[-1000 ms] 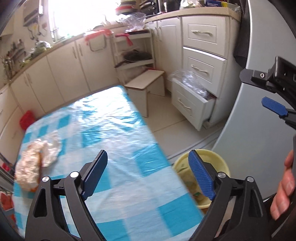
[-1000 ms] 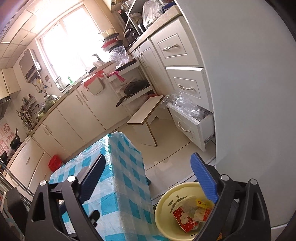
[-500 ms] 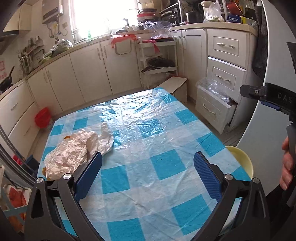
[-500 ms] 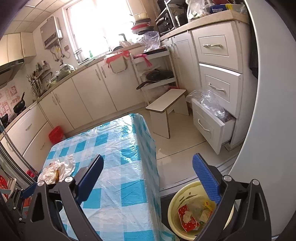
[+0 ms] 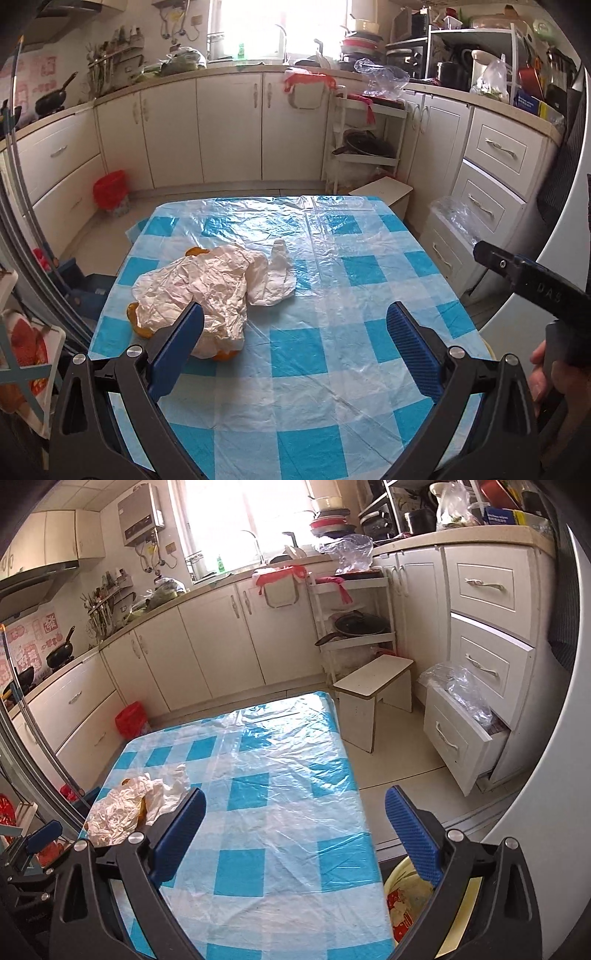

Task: Collect trash
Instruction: 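Return both tools to the table, then move the left tool toward the white plastic bag with orange peels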

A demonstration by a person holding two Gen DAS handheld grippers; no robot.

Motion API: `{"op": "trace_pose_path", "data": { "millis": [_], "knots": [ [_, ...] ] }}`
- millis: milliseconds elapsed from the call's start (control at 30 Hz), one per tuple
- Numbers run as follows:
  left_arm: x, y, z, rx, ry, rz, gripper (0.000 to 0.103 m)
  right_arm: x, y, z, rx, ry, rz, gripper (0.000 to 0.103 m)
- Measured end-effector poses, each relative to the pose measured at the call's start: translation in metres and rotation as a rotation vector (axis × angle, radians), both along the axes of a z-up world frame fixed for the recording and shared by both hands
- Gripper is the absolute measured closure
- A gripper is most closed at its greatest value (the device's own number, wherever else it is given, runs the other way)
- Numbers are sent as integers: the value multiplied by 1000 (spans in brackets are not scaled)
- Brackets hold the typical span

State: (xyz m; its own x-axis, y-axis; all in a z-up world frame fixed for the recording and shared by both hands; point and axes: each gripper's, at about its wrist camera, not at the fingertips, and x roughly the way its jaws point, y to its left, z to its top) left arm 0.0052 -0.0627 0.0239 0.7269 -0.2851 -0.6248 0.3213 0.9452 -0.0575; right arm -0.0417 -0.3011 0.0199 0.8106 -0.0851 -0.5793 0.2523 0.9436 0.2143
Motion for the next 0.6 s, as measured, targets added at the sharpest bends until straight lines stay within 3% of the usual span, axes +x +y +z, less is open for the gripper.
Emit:
{"op": "trace_pose_path", "data": {
  "millis": [600],
  "knots": [
    [-7,64,17,-104,27,77,8,11,42,6,-81,5,46,8]
  ]
}}
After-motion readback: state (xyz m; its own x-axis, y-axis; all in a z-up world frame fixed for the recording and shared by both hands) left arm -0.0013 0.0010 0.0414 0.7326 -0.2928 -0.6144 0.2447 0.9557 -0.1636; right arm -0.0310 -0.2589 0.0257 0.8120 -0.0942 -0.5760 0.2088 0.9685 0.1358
